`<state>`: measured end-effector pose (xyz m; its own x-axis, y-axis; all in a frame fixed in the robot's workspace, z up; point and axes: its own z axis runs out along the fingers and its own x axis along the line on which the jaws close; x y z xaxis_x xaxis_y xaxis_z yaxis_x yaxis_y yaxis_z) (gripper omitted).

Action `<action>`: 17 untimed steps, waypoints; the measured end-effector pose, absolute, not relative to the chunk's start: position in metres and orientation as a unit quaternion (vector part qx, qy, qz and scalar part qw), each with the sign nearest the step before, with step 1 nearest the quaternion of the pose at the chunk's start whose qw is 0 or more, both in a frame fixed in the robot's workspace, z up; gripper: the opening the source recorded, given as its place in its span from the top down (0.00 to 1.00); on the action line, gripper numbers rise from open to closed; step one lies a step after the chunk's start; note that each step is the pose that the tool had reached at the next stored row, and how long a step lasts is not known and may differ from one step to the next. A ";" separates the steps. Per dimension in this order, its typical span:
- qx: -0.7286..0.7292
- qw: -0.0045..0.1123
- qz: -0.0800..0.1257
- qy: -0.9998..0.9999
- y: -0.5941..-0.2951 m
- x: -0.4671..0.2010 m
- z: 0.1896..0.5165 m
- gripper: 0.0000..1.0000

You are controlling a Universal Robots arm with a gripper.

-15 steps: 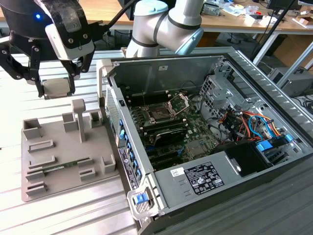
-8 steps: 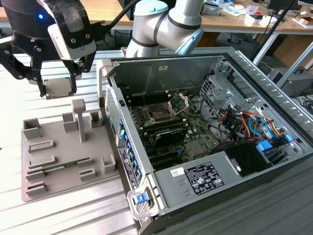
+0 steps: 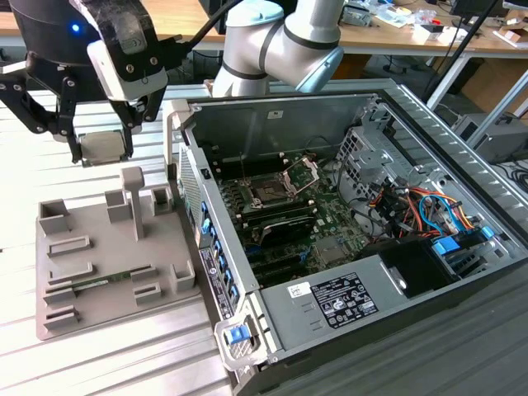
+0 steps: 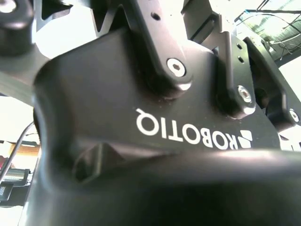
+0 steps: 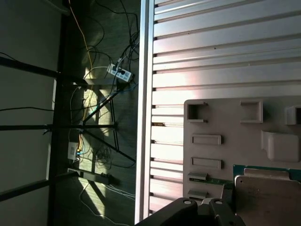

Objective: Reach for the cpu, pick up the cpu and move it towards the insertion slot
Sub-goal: 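Pick up the cpu and move it towards the insertion slot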

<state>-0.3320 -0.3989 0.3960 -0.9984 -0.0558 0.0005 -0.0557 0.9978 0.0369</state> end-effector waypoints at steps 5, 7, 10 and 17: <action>0.028 0.001 -0.018 -0.999 -0.399 -0.329 0.396 0.45; 0.028 0.001 -0.018 -0.999 -0.399 -0.328 0.396 0.45; 0.028 0.001 -0.018 -0.999 -0.399 -0.326 0.396 0.45; 0.028 0.001 -0.018 -0.999 -0.399 -0.320 0.396 0.45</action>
<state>-0.3202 -0.3989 0.3960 -0.9984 -0.0557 0.0005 -0.0556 0.9978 0.0369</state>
